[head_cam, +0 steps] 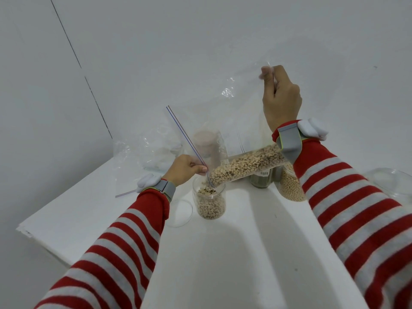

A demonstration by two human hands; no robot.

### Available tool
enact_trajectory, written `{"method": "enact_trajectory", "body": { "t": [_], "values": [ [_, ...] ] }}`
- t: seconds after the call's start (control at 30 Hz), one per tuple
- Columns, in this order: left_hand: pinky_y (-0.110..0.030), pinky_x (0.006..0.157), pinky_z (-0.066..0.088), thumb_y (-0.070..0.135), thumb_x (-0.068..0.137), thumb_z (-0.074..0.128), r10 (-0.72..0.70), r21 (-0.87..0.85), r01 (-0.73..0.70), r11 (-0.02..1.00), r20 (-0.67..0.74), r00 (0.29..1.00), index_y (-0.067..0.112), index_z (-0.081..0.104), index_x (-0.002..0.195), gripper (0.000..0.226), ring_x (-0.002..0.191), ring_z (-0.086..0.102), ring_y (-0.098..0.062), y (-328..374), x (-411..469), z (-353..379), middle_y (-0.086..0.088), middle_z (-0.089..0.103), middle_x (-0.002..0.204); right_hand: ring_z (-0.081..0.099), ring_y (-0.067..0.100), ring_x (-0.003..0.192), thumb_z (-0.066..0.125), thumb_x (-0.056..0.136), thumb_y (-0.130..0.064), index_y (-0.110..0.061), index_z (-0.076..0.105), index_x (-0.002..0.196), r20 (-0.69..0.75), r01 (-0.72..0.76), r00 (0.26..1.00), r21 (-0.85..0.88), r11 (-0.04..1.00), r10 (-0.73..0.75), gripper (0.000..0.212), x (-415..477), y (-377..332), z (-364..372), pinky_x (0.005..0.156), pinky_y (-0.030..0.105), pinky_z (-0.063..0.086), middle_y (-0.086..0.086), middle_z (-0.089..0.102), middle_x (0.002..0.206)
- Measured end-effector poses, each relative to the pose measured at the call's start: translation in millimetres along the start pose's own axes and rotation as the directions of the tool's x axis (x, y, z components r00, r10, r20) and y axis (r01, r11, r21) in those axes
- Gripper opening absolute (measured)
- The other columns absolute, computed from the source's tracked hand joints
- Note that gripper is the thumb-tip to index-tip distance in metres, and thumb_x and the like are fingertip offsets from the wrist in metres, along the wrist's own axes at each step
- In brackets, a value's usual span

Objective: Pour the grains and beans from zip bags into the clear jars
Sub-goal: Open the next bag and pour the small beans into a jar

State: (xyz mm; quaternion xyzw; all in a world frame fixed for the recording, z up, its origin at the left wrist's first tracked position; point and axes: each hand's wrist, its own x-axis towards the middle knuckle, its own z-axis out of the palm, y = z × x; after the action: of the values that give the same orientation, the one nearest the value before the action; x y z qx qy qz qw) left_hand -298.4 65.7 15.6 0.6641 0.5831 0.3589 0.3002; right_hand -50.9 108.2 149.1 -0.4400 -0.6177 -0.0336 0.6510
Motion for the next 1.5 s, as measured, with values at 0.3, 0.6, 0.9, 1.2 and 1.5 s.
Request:
{"method": "enact_trajectory", "body": {
  "t": [0.3,0.6,0.9,1.2,1.5],
  "values": [
    [-0.012,0.07,0.053,0.003,0.085,0.071,0.005,-0.001,-0.005,1.0,0.003,1.0,-0.002,0.073,0.093,0.009,0.067,0.07,-0.001,1,0,0,-0.002,0.071,0.075,0.032,0.005,0.042,0.032,0.099,-0.051,-0.013,0.065,0.101,0.003,-0.019,1.0,0.012,1.0,0.019,0.051,0,0,-2,0.049,0.026,0.025,-0.002,0.049,0.056],
    [-0.01,0.07,0.052,0.005,0.086,0.071,0.016,0.014,-0.016,1.0,-0.001,1.0,-0.002,0.074,0.092,0.01,0.067,0.069,0.001,0,0,1,-0.003,0.072,0.075,0.031,0.005,0.041,0.03,0.098,-0.053,-0.013,0.066,0.101,-0.008,-0.011,1.0,0.015,1.0,0.011,0.054,0,-2,-4,0.044,0.021,0.022,-0.008,0.042,0.055],
    [-0.009,0.07,0.05,0.007,0.085,0.072,0.012,0.01,-0.012,1.0,-0.009,1.0,0.001,0.074,0.091,0.009,0.067,0.069,0.001,-1,1,1,-0.013,0.073,0.082,0.031,0.004,0.041,0.034,0.1,-0.05,-0.013,0.066,0.101,-0.008,-0.002,1.0,0.004,1.0,0.002,0.049,2,-3,-3,0.045,0.024,0.022,-0.012,0.033,0.049],
    [-0.012,0.074,0.052,0.009,0.085,0.073,0.006,-0.002,-0.006,1.0,-0.002,1.0,0.001,0.074,0.092,0.011,0.069,0.071,-0.002,-2,2,2,-0.005,0.073,0.077,0.03,0.005,0.041,0.041,0.102,-0.044,-0.011,0.066,0.098,-0.004,0.005,1.0,-0.016,1.0,-0.005,0.041,3,-5,-1,0.045,0.023,0.022,-0.01,0.029,0.047],
    [-0.023,0.082,0.057,0.008,0.084,0.073,0.009,-0.017,-0.009,1.0,-0.005,1.0,-0.001,0.074,0.092,0.012,0.076,0.073,-0.013,-4,2,2,-0.014,0.074,0.082,0.034,0.013,0.045,0.041,0.102,-0.044,-0.012,0.066,0.099,0.016,0.003,1.0,-0.024,1.0,-0.003,0.04,3,-9,-2,0.051,0.025,0.028,-0.01,0.031,0.047]
  ]
}}
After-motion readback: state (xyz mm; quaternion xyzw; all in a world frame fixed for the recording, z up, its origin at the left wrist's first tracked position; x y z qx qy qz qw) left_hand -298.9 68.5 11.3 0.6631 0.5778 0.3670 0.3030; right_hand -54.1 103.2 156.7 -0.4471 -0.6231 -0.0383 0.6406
